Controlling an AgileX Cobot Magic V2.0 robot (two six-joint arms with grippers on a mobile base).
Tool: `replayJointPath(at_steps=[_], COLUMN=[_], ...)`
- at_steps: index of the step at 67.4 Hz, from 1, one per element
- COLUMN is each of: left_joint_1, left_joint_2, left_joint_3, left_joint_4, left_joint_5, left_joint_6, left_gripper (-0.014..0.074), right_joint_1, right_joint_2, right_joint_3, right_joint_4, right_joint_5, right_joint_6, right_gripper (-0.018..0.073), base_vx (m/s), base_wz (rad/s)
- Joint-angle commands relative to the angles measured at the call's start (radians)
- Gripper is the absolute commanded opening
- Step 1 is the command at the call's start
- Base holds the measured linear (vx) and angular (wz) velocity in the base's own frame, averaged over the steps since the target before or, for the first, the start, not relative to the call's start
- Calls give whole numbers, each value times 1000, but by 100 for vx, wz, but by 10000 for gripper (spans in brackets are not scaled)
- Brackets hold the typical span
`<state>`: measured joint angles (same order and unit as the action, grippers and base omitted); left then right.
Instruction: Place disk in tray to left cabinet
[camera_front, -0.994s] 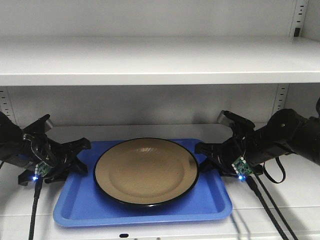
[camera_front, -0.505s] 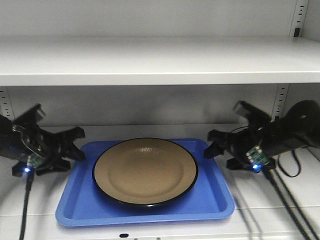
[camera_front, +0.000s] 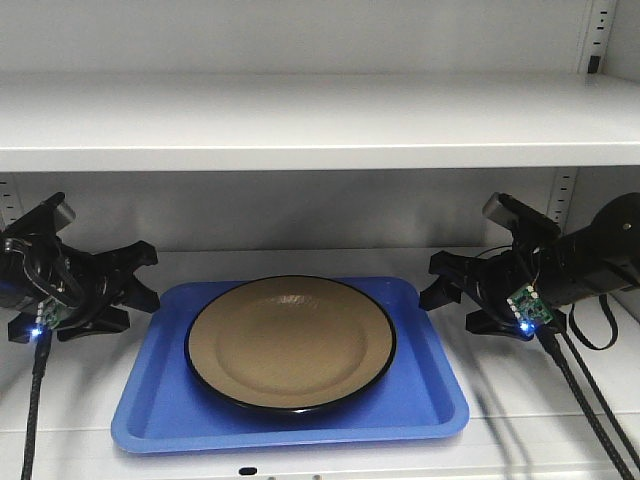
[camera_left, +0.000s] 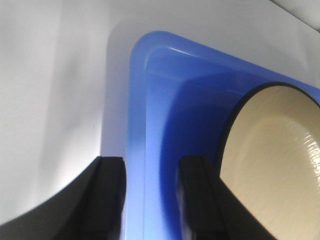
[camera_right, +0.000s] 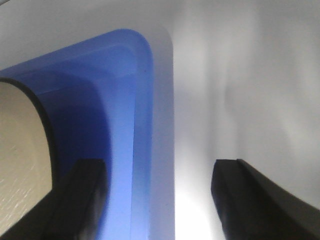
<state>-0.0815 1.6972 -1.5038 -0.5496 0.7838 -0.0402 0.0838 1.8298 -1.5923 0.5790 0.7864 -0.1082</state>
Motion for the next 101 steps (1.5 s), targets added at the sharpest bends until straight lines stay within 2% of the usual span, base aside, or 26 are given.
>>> replayJointPath(at_steps=[1, 20, 25, 34, 43, 52, 62, 69, 80, 88, 98, 101], left_joint_1=[-6, -6, -6, -6, -6, -5, -6, -6, -6, -6, -6, -6], left_joint_2=[-49, -55, -86, -183, -353, -516, -680, -805, -983, -1125, -1287, -1332], left_joint_3=[-33, -28, 13, 184, 397, 590, 790, 925, 1168, 1313, 1450, 1483], left_joint_4=[-30, -34, -32, -29, -27, -24, 95, 200, 228, 279, 486, 517], left_joint_5=[-43, -46, -80, -189, -336, -428, -528, -628, -834, -928, -948, -948], left_joint_6=[4, 4, 4, 4, 4, 4, 4, 4, 3, 3, 2, 1], left_gripper=[391, 391, 390, 379, 355, 323, 272, 171, -10, -8, -8, -8], right_joint_1=[-3, -3, -3, -3, -3, -3, -3, -3, -3, -3, -3, -3], right_joint_2=[-57, -57, -57, -57, -57, -57, -57, -57, -57, -57, -57, -57], right_joint_3=[-31, -31, -31, -31, -31, -31, -31, -31, -31, -31, -31, -31], right_joint_4=[30, 30, 29, 29, 29, 29, 30, 29, 29, 29, 29, 29], right_joint_5=[-40, -40, -40, -40, -40, -40, -40, -40, -39, -39, -39, -39], right_joint_6=[-3, -5, -5, -5, -5, -5, -5, -5, -5, -5, -5, -5], right_gripper=[519, 519, 519, 519, 519, 519, 519, 519, 519, 519, 519, 519], base_vx=[0, 0, 0, 0, 0, 0, 0, 0, 0, 0, 0, 0], base_wz=[0, 0, 0, 0, 0, 0, 0, 0, 0, 0, 0, 0])
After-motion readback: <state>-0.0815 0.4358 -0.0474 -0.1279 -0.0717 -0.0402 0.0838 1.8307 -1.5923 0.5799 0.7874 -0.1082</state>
